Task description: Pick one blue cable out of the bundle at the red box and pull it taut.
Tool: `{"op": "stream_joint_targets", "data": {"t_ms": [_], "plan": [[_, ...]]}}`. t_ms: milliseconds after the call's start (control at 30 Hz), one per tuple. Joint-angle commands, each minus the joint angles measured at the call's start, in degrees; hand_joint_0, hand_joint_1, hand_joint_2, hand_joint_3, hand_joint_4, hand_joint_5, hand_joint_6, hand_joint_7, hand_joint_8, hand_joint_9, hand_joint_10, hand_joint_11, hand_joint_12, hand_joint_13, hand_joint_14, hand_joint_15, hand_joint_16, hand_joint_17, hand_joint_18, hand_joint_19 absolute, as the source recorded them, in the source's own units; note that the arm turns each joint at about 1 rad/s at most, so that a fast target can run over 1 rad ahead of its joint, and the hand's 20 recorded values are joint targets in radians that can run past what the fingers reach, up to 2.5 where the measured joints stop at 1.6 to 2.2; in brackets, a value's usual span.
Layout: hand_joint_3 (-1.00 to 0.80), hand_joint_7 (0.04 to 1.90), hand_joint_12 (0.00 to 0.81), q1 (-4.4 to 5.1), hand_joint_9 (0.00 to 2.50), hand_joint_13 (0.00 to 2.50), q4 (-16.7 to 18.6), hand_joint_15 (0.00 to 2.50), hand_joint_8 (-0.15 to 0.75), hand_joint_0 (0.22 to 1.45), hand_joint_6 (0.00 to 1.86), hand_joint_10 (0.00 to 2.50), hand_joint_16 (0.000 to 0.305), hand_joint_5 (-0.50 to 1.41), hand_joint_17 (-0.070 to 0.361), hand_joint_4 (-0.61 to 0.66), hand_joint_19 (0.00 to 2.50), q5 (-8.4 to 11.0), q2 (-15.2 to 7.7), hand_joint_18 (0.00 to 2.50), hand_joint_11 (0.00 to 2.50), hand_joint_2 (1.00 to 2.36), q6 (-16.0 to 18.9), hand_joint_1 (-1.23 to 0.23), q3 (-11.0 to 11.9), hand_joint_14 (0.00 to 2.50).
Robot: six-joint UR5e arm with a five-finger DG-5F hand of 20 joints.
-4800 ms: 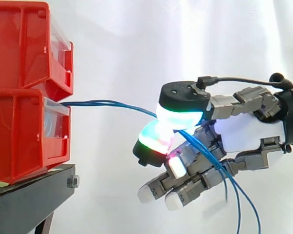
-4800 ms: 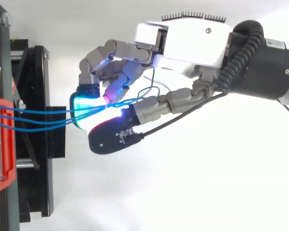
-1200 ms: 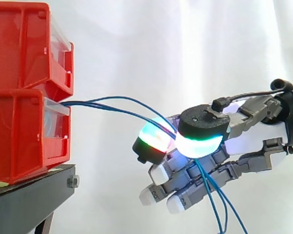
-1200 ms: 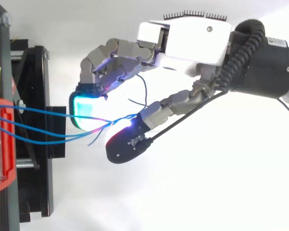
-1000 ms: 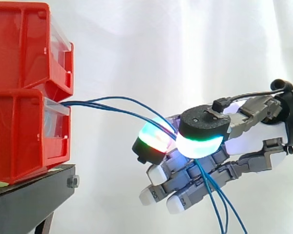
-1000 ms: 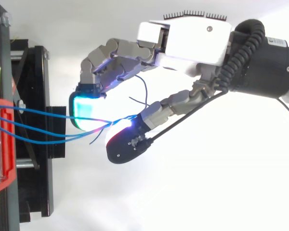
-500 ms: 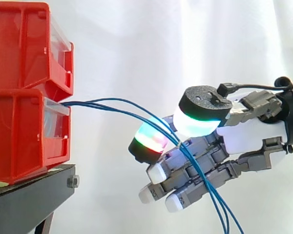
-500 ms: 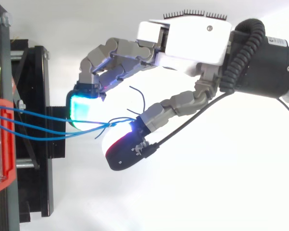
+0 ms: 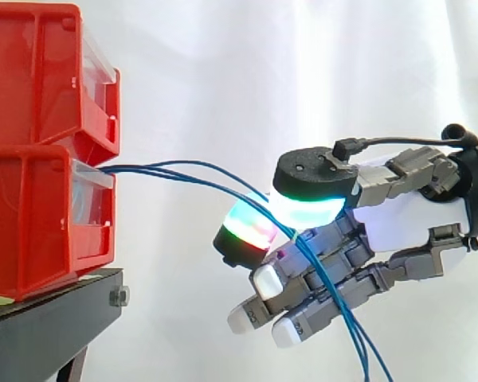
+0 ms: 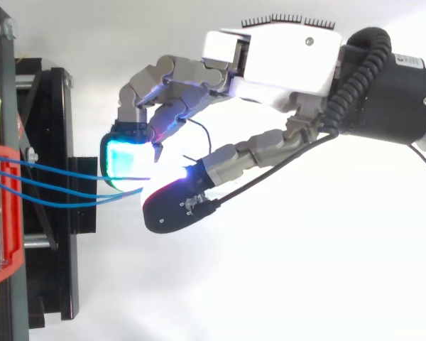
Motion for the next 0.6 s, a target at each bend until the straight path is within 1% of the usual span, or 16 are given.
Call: {"op": "stream_joint_targets", "data": {"t_ms": [0, 67, 167, 367, 567], "plan": [[-0.24, 0.99, 0.312, -0.01, 0.85, 0.32, 0.0, 0.13, 0.224, 0.63, 0.89, 0.01, 0.045, -0.17, 0.102, -0.06, 0.27, 0.07, 0.0, 0.42, 0.62, 1.02, 0.0, -0.80, 0.0, 0.01], [-0.22, 1.00, 0.310, -0.01, 0.86, 0.32, 0.0, 0.12, 0.228, 0.63, 0.89, 0.01, 0.045, -0.17, 0.102, -0.06, 0.27, 0.07, 0.0, 0.43, 0.62, 1.02, 0.0, -0.80, 0.0, 0.00], [-0.22, 1.01, 0.311, -0.01, 0.86, 0.32, 0.0, 0.12, 0.230, 0.66, 0.89, 0.01, 0.045, -0.16, 0.102, -0.10, 0.26, 0.07, 0.0, 0.44, 0.61, 1.02, 0.0, -0.83, 0.0, 0.01], [-0.26, 1.08, 0.313, -0.01, 0.85, 0.33, 0.0, 0.10, 0.226, 0.72, 0.89, 0.01, 0.045, -0.17, 0.102, -0.15, 0.24, -0.02, 0.0, 0.45, 0.60, 1.02, 0.0, -0.89, 0.0, 0.00], [-0.36, 1.05, 0.315, 0.07, 0.82, 0.31, 0.0, 0.08, 0.216, 0.78, 0.90, 0.01, 0.045, -0.17, 0.102, -0.21, 0.22, 0.07, 0.0, 0.45, 0.60, 1.01, 0.0, -0.91, 0.0, 0.00]]}}
